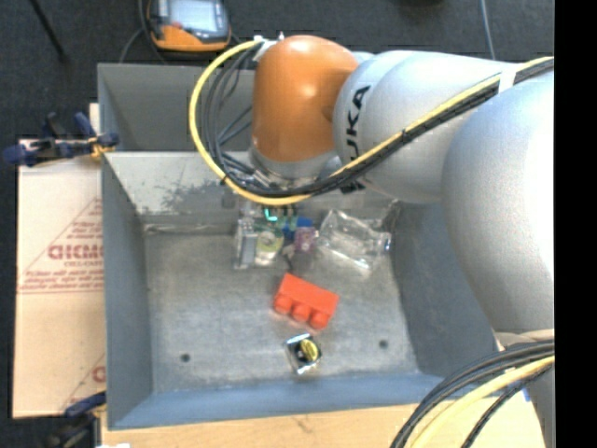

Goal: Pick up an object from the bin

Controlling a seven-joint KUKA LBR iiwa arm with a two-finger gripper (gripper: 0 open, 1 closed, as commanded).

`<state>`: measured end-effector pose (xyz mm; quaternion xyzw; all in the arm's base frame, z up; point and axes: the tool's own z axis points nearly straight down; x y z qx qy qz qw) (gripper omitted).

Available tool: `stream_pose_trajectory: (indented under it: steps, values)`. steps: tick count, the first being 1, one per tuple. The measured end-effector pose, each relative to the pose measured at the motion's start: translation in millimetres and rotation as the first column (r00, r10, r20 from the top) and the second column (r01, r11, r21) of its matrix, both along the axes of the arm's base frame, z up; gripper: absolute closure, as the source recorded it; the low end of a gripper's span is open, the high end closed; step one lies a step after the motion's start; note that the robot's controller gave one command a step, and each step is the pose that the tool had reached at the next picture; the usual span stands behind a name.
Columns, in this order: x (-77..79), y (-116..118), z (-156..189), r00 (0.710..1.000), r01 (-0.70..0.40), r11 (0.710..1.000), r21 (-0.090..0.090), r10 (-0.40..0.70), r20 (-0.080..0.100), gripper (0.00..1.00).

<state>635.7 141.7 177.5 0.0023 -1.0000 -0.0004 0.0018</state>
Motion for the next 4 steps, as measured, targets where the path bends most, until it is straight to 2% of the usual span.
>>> stream_pose_trajectory:
  steps: [1, 2, 3, 4]
  values:
    - [-69.2, -73.1, -41.9, 1.000, -0.012, 1.000, -0.005, 0.012, -0.004, 0.00]
    - [-68.3, -102.2, -108.5, 0.960, -0.279, 0.960, -0.002, 0.279, 0.003, 0.00]
    - [-67.1, -100.4, -106.6, 0.961, -0.277, 0.961, 0.000, 0.277, 0.007, 1.00]
    - [-139.2, -96.0, -26.8, 0.993, -0.116, 0.993, 0.000, 0.116, 0.008, 1.00]
